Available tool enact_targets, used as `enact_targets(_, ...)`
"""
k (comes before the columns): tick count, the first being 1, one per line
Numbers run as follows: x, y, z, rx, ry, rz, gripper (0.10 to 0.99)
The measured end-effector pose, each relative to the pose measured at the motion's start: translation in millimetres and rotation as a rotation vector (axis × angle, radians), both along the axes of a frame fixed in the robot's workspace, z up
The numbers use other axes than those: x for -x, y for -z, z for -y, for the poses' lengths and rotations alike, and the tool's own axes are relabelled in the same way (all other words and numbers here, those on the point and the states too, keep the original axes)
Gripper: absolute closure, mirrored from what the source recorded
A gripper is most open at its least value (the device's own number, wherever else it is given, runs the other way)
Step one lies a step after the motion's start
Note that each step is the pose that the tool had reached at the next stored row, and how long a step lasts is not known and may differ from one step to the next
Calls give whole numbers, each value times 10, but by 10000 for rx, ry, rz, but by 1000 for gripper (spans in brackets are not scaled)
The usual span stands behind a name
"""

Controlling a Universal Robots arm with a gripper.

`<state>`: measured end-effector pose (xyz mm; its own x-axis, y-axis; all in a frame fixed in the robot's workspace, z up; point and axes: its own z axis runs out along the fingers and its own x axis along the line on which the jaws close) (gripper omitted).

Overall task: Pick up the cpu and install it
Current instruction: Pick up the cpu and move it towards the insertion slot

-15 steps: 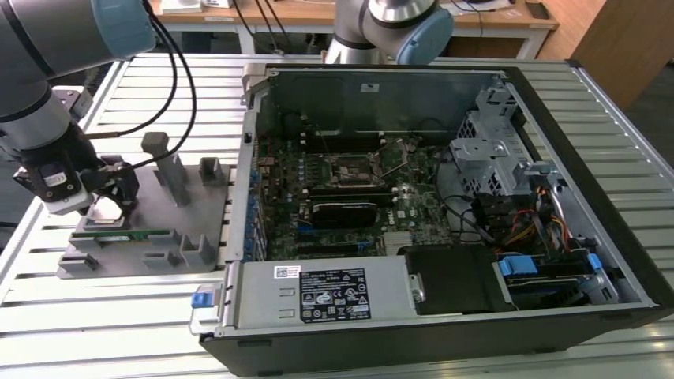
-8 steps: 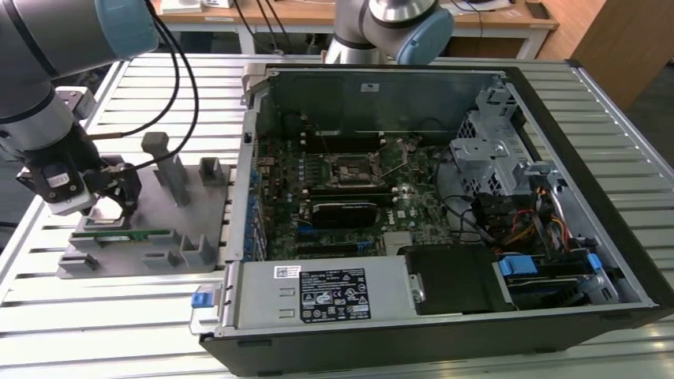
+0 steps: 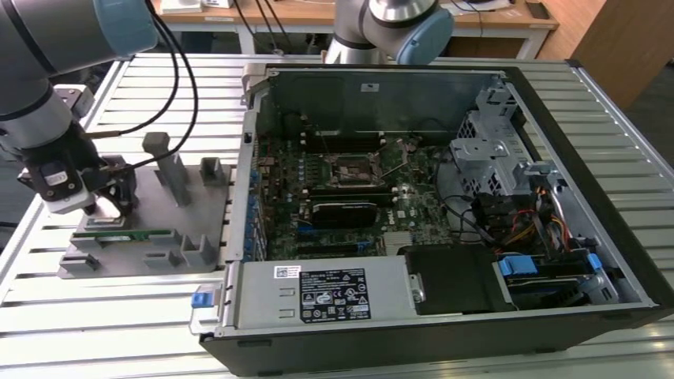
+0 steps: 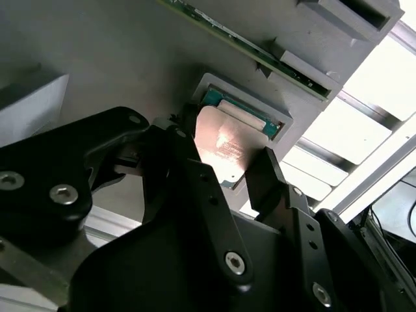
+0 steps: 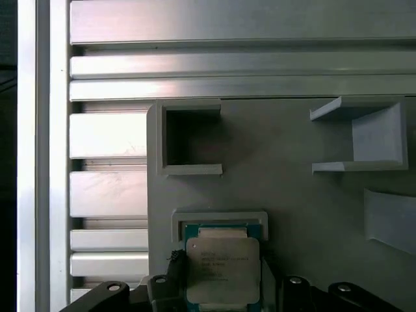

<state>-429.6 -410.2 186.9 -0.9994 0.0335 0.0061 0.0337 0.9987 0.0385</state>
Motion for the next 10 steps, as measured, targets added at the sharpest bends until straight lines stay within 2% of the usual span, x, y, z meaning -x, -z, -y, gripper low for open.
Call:
enact_targets(5, 0, -159, 0, 0, 0, 0, 541)
enact_targets(10, 0, -381, 0, -1, 0, 1, 541)
